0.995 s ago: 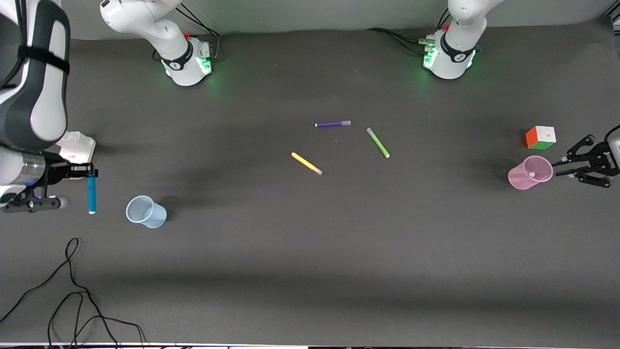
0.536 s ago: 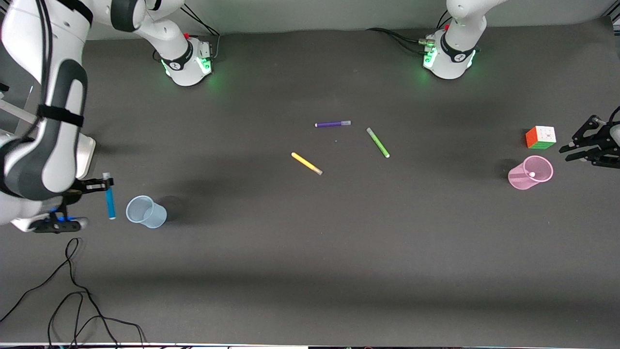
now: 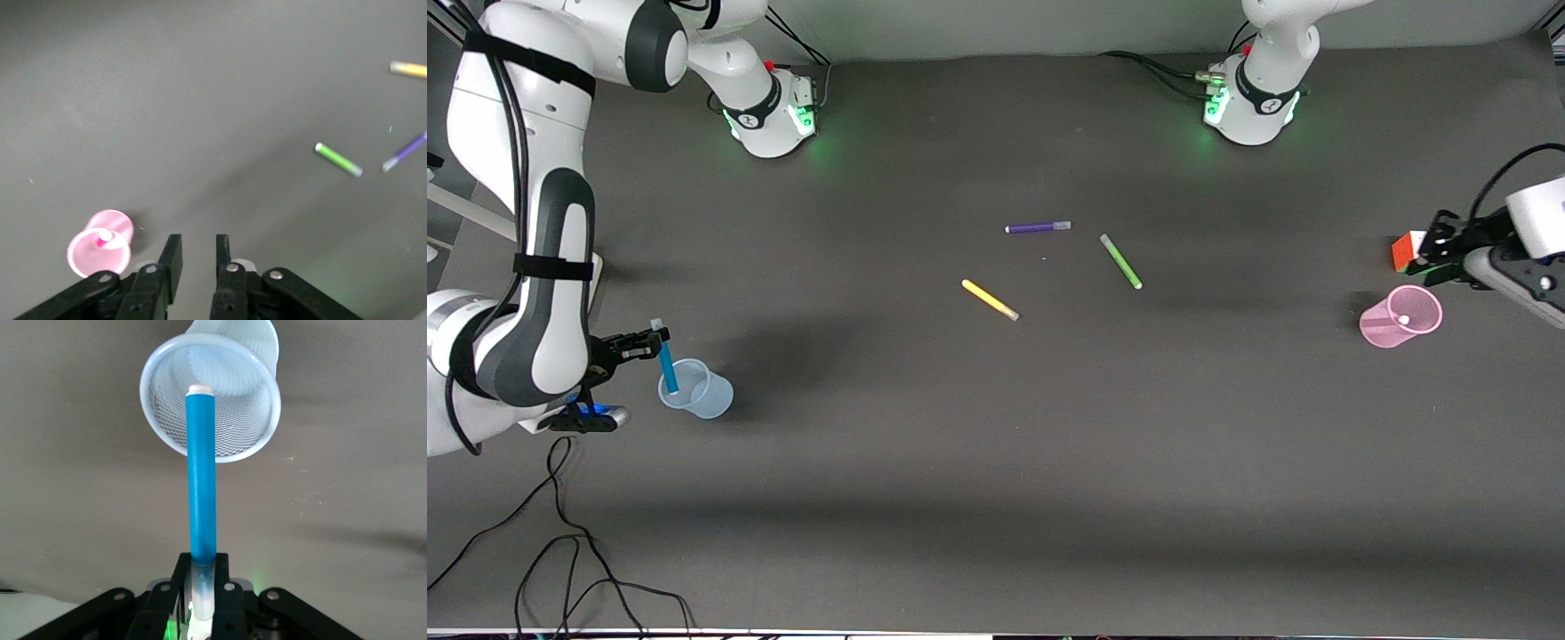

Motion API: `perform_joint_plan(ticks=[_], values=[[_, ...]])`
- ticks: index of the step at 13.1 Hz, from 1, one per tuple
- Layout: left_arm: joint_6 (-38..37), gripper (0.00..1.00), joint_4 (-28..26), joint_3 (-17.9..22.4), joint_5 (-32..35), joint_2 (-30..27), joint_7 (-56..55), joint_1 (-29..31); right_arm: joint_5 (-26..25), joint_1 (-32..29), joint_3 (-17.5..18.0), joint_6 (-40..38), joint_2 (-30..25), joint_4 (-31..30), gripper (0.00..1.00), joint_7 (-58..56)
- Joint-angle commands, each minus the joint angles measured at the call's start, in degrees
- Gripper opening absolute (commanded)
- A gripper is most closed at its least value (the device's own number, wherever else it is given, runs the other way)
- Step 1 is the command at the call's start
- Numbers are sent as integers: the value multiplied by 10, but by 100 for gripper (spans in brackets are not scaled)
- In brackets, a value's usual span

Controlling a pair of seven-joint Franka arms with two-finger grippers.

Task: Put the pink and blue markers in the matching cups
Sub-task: 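Lower the blue marker into the blue cup while the left gripper withdraws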

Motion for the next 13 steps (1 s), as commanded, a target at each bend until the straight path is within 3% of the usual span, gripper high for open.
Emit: perform_joint_plan(ticks=[1,3,4,6,9,13], values=[[-2,32,-12,8,13,-18,-106,-28,15,-7,3,-18,18,23,13,-7],[-4,35,-8,6,13,-18,-167,-45,22,-10,3,-18,29,23,13,-7],[-5,42,-7,1,16,-21,-216,-57,25,-18,5,-19,36,23,13,-7],[-25,99,4,-13,27,-23,-263,-76,31,-31,17,-23,42,23,13,-7],[-63,100,38,-42,62,-20,-322,-84,30,-31,17,-23,49,24,13,-7],[-87,100,44,-52,65,-21,-335,-83,30,-31,17,-23,61,34,13,-10]])
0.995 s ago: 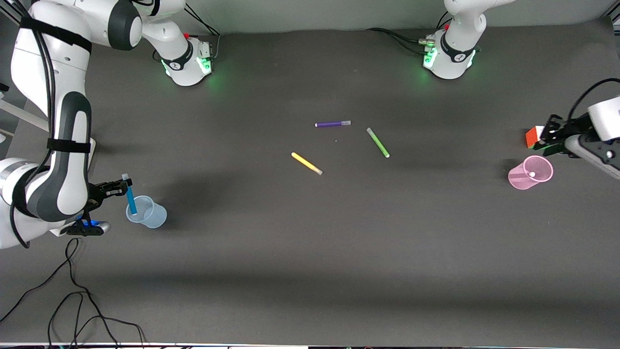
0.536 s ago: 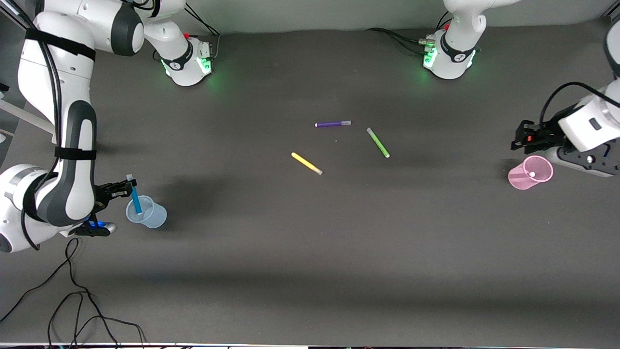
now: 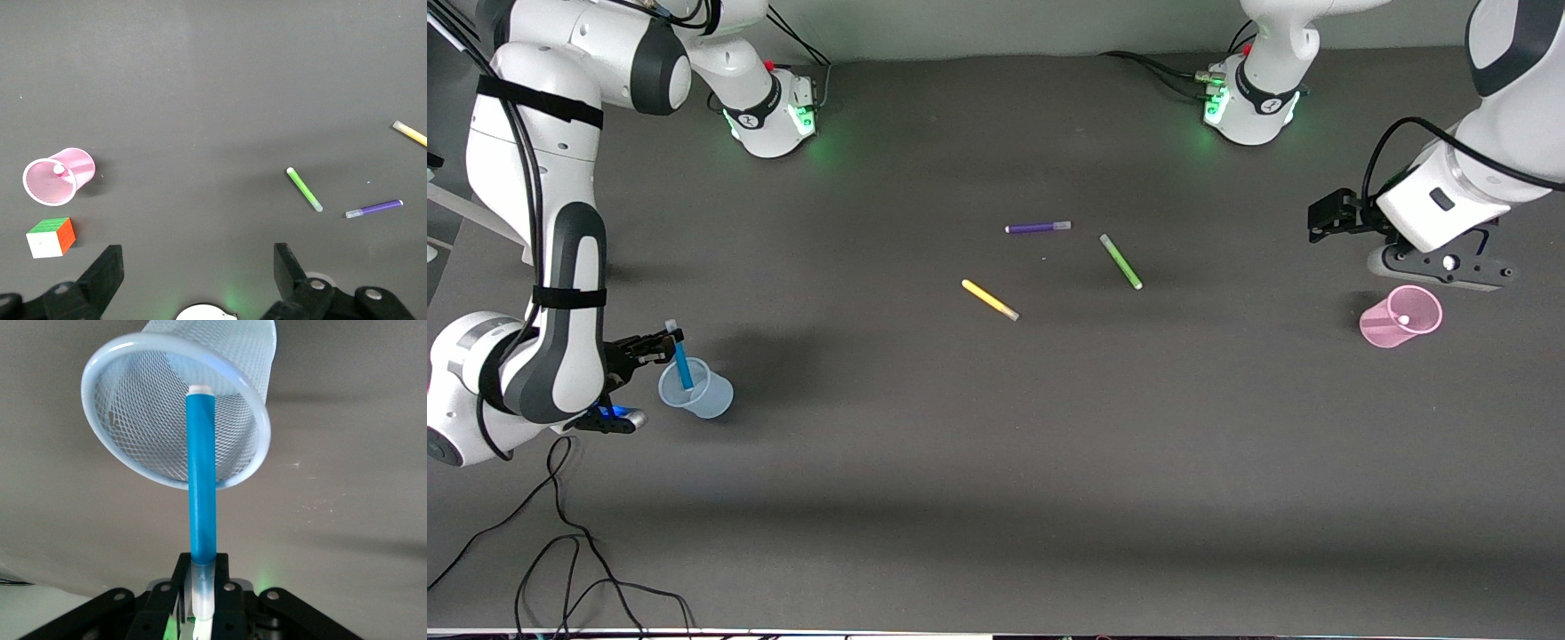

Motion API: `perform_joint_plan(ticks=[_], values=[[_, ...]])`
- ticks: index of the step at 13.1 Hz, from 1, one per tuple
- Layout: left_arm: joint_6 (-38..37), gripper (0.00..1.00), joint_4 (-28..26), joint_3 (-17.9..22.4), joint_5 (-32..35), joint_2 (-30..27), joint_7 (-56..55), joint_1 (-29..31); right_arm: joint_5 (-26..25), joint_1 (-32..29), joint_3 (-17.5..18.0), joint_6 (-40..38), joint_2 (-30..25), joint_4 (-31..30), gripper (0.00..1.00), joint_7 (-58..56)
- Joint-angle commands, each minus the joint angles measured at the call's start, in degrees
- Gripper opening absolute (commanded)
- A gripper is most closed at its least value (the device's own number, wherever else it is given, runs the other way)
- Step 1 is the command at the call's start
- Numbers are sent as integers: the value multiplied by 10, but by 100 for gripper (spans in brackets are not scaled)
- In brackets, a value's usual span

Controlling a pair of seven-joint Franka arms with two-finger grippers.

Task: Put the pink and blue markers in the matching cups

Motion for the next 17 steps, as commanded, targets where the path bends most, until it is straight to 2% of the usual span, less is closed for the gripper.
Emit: perform_joint_plan(ticks=[1,7,10,11,12,13,14,16,17], values=[[-28,100,5,-7,10,-5,-34,-3,13,-7,0,-19,19,31,13,-10],[-22,100,2,-2,12,-11,-29,-10,13,-8,0,-19,30,47,13,-11],[-5,99,-2,26,22,-20,-24,-55,13,-7,0,-15,37,53,13,-12],[1,99,-3,27,49,-23,-22,-66,13,-8,0,-15,38,57,16,-11],[7,99,-3,27,73,-22,-5,-74,13,-7,1,-15,39,58,34,-9],[14,99,-3,30,80,-22,27,-79,13,-7,1,-15,39,59,61,-8],[23,99,-4,46,80,-22,47,-81,13,-7,1,-15,40,59,79,-6],[30,99,-3,119,71,-21,53,-135,13,-7,3,-15,39,60,100,-5],[31,99,-2,127,62,-19,54,-133,13,-7,3,-15,38,61,100,-5]])
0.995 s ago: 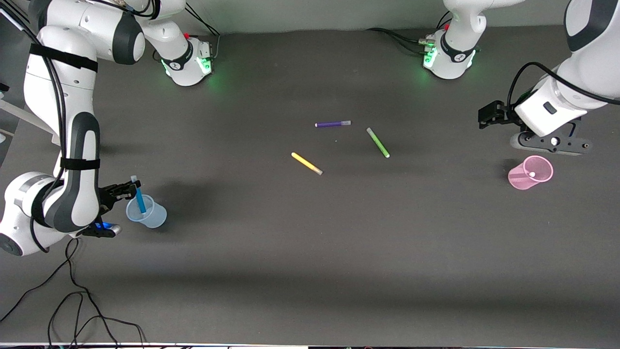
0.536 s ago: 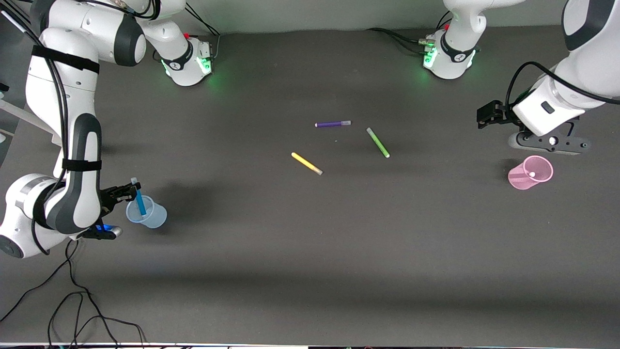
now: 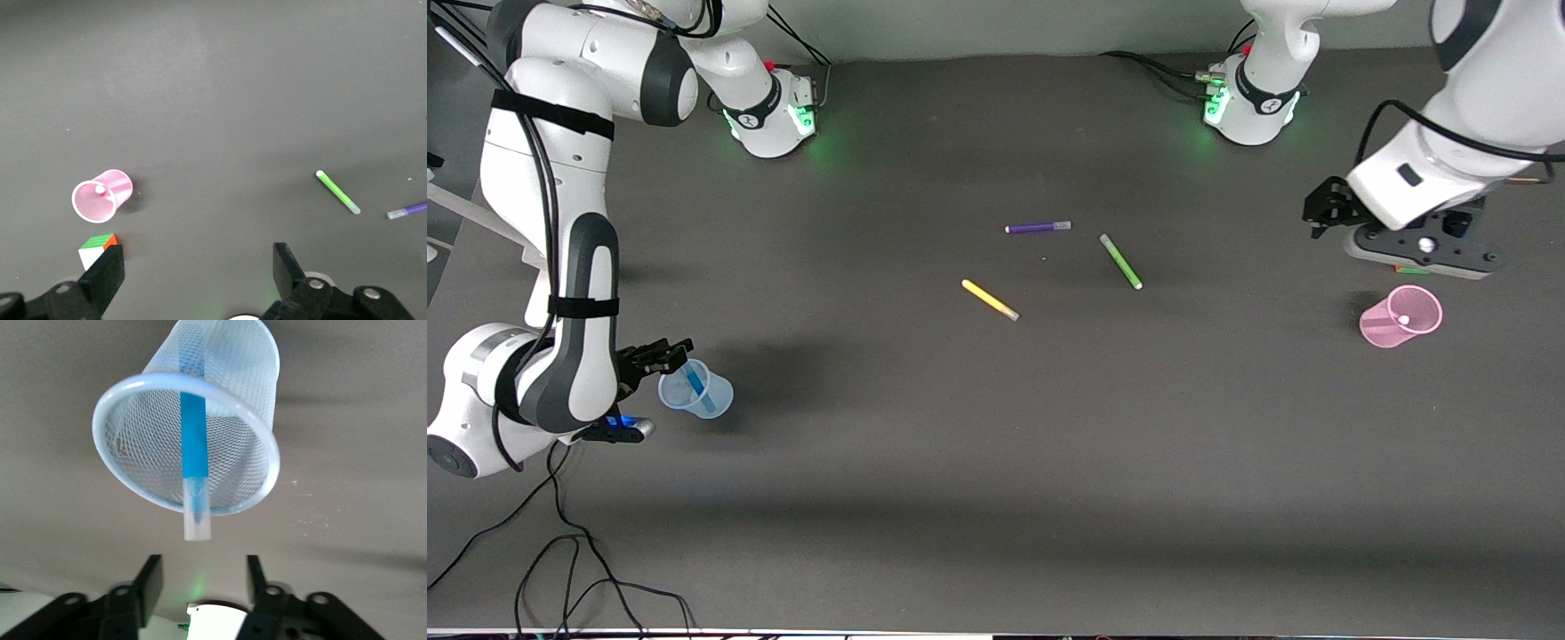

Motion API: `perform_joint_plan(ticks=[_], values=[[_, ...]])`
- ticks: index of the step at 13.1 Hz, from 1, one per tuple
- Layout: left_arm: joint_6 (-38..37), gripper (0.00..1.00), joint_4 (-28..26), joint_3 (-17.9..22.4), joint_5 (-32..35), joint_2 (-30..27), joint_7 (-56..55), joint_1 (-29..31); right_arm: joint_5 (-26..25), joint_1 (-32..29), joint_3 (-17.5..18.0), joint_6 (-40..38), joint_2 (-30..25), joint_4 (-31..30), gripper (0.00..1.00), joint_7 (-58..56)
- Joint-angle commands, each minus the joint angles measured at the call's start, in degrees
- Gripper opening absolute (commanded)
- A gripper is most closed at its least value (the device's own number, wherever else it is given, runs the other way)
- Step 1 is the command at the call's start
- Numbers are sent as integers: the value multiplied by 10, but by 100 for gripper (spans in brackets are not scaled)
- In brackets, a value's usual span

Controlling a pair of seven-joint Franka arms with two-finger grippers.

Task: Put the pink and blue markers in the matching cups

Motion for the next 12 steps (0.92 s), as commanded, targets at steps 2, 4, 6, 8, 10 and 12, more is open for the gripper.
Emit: perform_joint_plan(ticks=[2,4,6,8,10,12], values=[[7,99,2,44,-15,5,15,-23,12,-4,0,-15,2,31,100,-3],[2,99,12,44,-15,12,15,-26,6,4,-3,-17,-23,27,100,1],[-2,99,18,44,-15,19,14,-29,4,11,-7,-17,-48,27,100,8],[-2,99,17,44,-15,19,13,-29,-6,17,-9,-12,-80,26,100,43],[-3,99,17,44,-15,20,14,-26,-33,47,-15,1,-121,19,100,83],[-5,100,17,44,-15,20,14,-25,-40,76,-28,12,-165,-3,100,137]])
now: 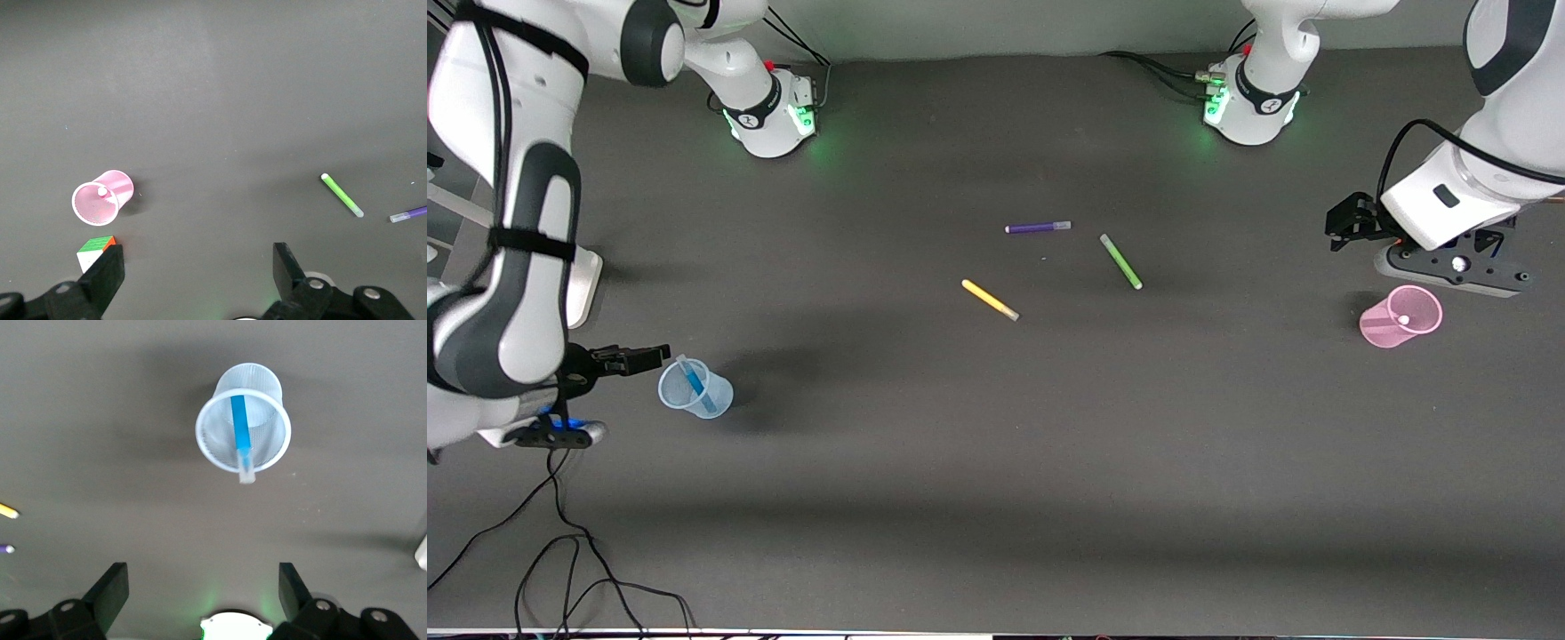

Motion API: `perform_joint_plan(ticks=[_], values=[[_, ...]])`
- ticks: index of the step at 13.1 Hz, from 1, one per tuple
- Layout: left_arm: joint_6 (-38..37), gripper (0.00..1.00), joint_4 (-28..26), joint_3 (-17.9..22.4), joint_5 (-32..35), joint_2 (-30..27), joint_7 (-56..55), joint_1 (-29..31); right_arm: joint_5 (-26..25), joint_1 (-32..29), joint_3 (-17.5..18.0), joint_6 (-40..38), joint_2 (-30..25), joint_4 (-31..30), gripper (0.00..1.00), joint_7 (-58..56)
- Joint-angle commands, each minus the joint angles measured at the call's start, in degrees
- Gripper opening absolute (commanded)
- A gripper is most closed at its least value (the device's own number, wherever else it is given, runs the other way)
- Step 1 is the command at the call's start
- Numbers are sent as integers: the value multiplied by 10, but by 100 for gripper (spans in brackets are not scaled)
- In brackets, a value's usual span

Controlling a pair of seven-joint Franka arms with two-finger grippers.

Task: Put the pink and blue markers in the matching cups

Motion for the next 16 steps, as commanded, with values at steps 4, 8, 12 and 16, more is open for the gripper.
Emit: perform_joint_plan(ticks=[4,8,12,16], values=[[-9,100,12,7,-5,5,2,-3,-38,83,-35,45,-108,-59,100,89],[-10,99,13,8,-5,6,3,-2,-48,187,-115,103,-171,-118,100,99],[-18,99,13,9,-4,6,-1,-3,-145,133,0,168,-285,-190,100,161],[-20,99,13,9,-4,7,-6,-3,-172,-23,163,176,-329,-203,100,164]])
